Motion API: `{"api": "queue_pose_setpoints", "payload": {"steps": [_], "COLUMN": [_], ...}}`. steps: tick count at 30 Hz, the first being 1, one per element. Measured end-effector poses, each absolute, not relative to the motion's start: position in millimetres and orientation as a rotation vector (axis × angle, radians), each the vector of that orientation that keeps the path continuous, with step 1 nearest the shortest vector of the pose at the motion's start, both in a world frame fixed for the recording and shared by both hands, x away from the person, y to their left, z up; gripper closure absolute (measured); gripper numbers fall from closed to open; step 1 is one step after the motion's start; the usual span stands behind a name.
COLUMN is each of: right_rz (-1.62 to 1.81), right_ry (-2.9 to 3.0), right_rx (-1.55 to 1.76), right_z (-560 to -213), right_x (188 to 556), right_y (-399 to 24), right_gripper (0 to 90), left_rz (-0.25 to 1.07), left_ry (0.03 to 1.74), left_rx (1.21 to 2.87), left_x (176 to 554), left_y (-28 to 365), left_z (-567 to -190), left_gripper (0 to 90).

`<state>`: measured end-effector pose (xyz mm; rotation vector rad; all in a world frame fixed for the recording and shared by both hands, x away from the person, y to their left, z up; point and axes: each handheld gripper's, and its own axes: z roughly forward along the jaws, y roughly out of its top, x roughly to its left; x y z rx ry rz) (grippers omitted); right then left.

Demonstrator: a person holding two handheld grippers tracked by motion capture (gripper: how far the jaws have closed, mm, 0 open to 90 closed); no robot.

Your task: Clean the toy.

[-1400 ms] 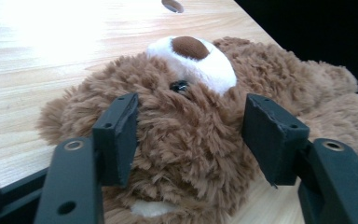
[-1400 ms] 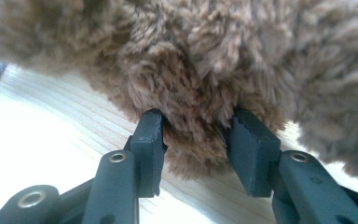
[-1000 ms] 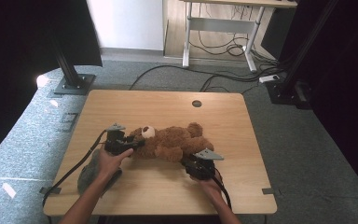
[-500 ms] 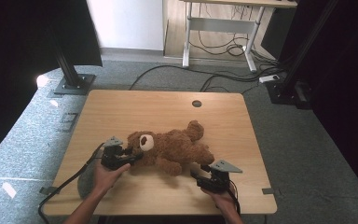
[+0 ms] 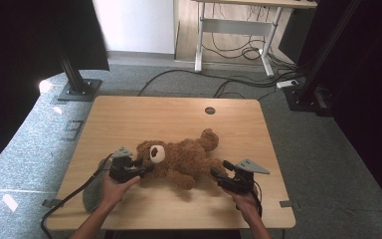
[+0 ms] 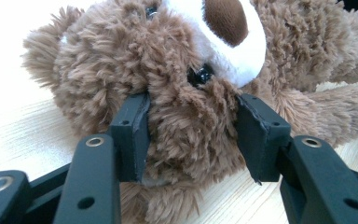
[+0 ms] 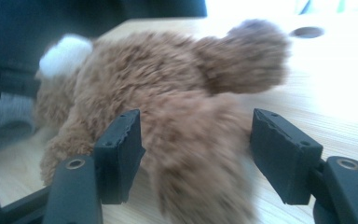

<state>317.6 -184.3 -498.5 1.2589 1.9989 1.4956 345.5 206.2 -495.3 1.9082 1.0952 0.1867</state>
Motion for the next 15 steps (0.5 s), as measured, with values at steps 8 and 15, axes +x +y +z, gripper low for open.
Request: {"api": "queue_pose_setpoints", "payload": {"steps": [8,15], "right_rz": [1.321,1.269], "right_ry": [2.149,2.116], "right_rx": [1.241,1.262], "right_z": [-522.0,-528.6], "right_x": [329.2,334.4], "right_y": [-165.5,-164.7], "right_gripper": [47.8,58.9], "left_rz": [0.160,0.133], "left_ry": [1.097,1.111], "left_rx": [1.922,1.918], "left_x": [349.3,365.6], "left_y": [205.6,196.5], "left_z": [-498.4,-501.5], "left_gripper": [46.7,47.1]}}
